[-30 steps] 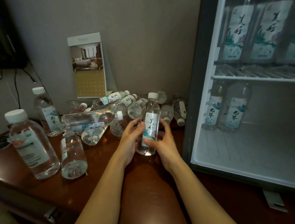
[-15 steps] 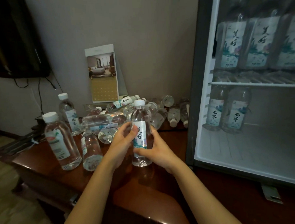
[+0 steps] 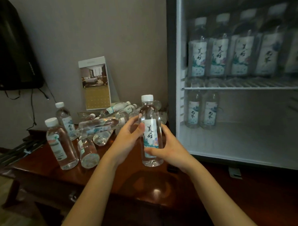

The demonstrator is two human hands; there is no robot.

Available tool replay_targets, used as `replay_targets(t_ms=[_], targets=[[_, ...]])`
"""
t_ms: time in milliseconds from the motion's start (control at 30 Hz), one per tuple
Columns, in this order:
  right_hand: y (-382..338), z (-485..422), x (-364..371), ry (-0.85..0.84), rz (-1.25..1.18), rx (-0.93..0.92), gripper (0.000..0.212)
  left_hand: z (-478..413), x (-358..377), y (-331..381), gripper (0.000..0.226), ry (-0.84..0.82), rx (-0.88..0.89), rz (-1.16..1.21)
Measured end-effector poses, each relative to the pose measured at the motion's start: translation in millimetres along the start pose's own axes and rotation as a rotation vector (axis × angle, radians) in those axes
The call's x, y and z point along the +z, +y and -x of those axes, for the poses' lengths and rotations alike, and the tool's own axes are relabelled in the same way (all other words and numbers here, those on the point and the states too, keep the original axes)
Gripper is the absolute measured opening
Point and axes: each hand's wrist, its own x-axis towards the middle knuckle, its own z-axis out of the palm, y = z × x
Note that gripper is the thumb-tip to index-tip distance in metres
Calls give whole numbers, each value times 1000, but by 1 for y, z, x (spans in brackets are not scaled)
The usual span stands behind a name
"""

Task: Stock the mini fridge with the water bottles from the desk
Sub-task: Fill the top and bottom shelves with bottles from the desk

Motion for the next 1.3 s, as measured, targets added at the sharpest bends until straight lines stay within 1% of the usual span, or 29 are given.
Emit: replay_targets(t_ms=[100, 233, 333, 433, 600, 733, 833, 1033, 1200, 1300], targets=[[2, 17, -23, 79, 70, -6, 73, -4, 27, 0, 76, -61, 1, 27], [6, 38, -56, 175, 135, 15, 72, -14, 65, -3, 78, -147, -7, 84], [16, 48, -83, 290, 198, 19, 73, -22, 97, -6, 75, -203, -21, 107], [29, 56, -111, 389, 252, 14, 78, -29, 130, -9, 57, -266, -31, 93], [43, 64, -150, 479, 261, -12, 70, -48, 176, -18, 46, -323, -55, 33], [53, 62, -174, 515, 237, 15, 66, -64, 202, -25, 36, -316, -44, 7], [57, 57, -187, 528, 211, 24, 58, -76, 217, -27, 33, -303, -31, 14], [70, 29, -217, 557, 220, 88, 61, -101, 234, -42, 29, -126, -21, -32], [84, -2, -233, 612, 212, 117, 60, -111, 237, -58, 31, -94, -65, -81], [91, -18, -240, 613, 224, 115, 60, -116, 240, -63, 38, -108, -83, -121]])
